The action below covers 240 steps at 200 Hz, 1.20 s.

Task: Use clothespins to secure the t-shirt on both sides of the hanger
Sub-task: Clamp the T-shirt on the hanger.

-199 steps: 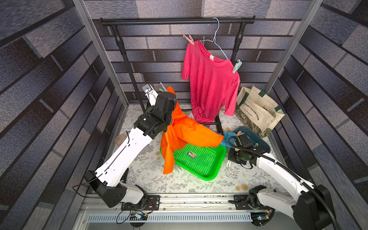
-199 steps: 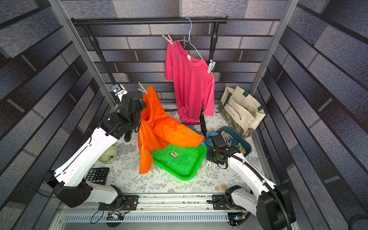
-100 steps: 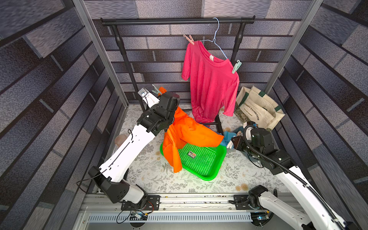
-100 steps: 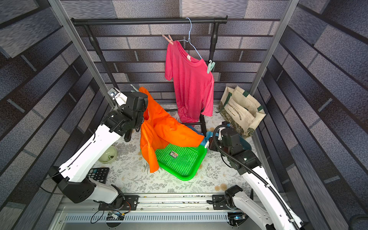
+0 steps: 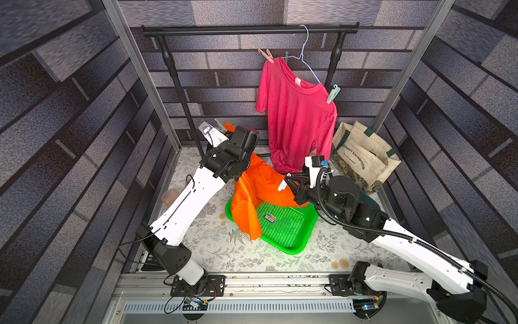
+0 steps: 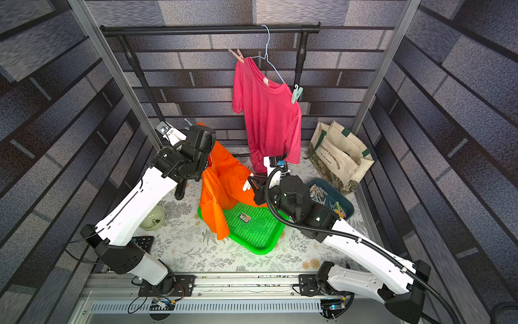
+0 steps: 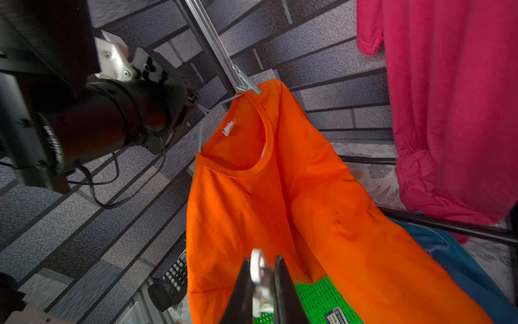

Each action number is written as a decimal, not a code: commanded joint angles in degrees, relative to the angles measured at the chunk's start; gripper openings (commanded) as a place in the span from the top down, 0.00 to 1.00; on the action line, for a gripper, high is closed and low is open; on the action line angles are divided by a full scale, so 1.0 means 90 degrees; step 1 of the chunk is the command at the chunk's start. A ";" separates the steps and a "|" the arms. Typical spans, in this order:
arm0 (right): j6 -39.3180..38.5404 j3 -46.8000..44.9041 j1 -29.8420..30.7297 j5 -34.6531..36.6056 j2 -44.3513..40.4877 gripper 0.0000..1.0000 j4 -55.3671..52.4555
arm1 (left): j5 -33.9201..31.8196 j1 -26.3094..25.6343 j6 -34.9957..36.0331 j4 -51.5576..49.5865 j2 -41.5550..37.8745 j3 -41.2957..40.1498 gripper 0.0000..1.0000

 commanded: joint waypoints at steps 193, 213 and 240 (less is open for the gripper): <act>-0.0201 0.0919 0.0605 0.0092 0.2031 1.00 0.2692 | 0.0050 -0.0134 -0.0373 -0.0977 0.0661 0.1081 1.00; -0.0134 0.0919 0.0615 0.0092 0.2182 1.00 0.2687 | 0.0103 -0.0142 -0.0373 -0.0966 0.0638 0.1093 1.00; -0.0033 0.0964 0.0615 0.0018 0.2393 1.00 0.2701 | 0.0115 -0.0134 -0.0383 -0.0983 0.0604 0.1074 1.00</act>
